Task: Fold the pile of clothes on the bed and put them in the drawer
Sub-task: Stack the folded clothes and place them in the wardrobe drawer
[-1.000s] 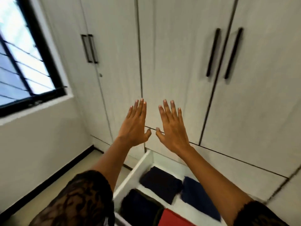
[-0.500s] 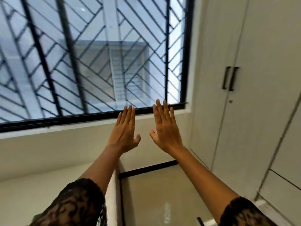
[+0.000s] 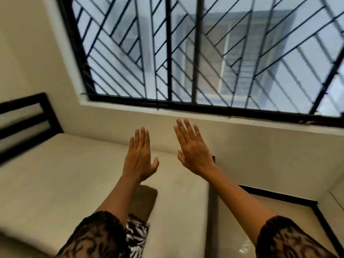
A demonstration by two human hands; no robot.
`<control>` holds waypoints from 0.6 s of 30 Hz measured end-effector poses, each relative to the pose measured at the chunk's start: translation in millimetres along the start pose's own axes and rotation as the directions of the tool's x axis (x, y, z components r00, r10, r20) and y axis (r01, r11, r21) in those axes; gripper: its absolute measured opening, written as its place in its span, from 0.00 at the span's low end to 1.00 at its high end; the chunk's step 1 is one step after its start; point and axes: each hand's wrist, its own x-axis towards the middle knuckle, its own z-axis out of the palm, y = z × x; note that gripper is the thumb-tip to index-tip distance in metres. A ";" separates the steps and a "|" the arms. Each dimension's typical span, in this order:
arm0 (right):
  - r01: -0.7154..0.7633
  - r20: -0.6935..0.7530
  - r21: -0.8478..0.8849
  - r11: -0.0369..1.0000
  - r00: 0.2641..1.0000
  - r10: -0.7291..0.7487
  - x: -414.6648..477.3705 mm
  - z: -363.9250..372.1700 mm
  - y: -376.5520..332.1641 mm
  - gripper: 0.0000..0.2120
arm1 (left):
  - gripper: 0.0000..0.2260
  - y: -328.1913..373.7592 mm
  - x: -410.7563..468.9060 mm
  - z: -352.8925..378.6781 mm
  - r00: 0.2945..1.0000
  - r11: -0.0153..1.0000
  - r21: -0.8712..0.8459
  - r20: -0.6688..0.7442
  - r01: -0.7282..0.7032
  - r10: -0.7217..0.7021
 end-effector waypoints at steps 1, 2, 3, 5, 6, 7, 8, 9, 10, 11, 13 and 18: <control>0.050 0.007 0.013 0.999 0.999 -0.050 2.6 13.0 -10.0 0.42 | 0.43 -13.8 -10.2 5.6 1.000 1.000 0.002 0.017 0.026 -0.026; 0.105 0.017 0.023 0.994 0.994 -0.105 5.9 30.2 -21.1 0.41 | 0.43 -28.3 -22.1 13.3 0.997 0.998 0.022 0.042 0.066 -0.067; 0.153 0.026 0.024 0.988 0.988 -0.153 7.2 46.4 -29.0 0.41 | 0.43 -38.6 -33.2 21.6 0.992 0.994 0.039 0.071 0.104 -0.107; 0.248 0.070 0.031 0.968 0.966 -0.250 5.8 78.1 -45.0 0.41 | 0.43 -56.5 -54.5 38.9 0.977 0.981 0.091 0.112 0.170 -0.180; 0.295 0.091 0.038 0.955 0.951 -0.297 3.1 93.4 -50.1 0.40 | 0.43 -62.0 -63.5 47.8 0.970 0.975 0.110 0.128 0.192 -0.205; 0.338 0.106 0.065 0.939 0.933 -0.343 1.5 113.0 -57.0 0.39 | 0.43 -68.6 -74.1 61.1 0.954 0.963 0.132 0.157 0.234 -0.254; 0.373 0.115 0.068 0.925 0.918 -0.379 -3.6 122.8 -58.5 0.39 | 0.42 -68.2 -80.1 68.8 0.944 0.956 0.143 0.176 0.255 -0.278; 0.415 0.123 0.103 0.904 0.896 -0.426 -5.7 140.2 -62.9 0.38 | 0.41 -71.4 -87.8 83.8 0.928 0.942 0.160 0.189 0.294 -0.322; 0.443 0.134 0.122 0.888 0.880 -0.457 -9.2 154.7 -64.3 0.38 | 0.40 -71.9 -92.0 94.6 0.910 0.927 0.183 0.206 0.326 -0.361; 0.475 0.152 0.163 0.865 0.854 -0.498 -12.2 168.4 -66.2 0.38 | 0.40 -71.9 -96.8 106.8 0.889 0.912 0.199 0.224 0.360 -0.400; 0.528 0.151 0.214 0.822 0.813 -0.562 -21.4 189.9 -68.0 0.39 | 0.41 -71.0 -108.8 128.9 0.860 0.889 0.241 0.249 0.390 -0.445; 0.710 0.085 0.312 0.631 0.641 -0.763 -54.2 263.8 -88.8 0.38 | 0.46 -65.8 -143.5 195.2 0.769 0.783 0.291 0.192 0.549 -0.610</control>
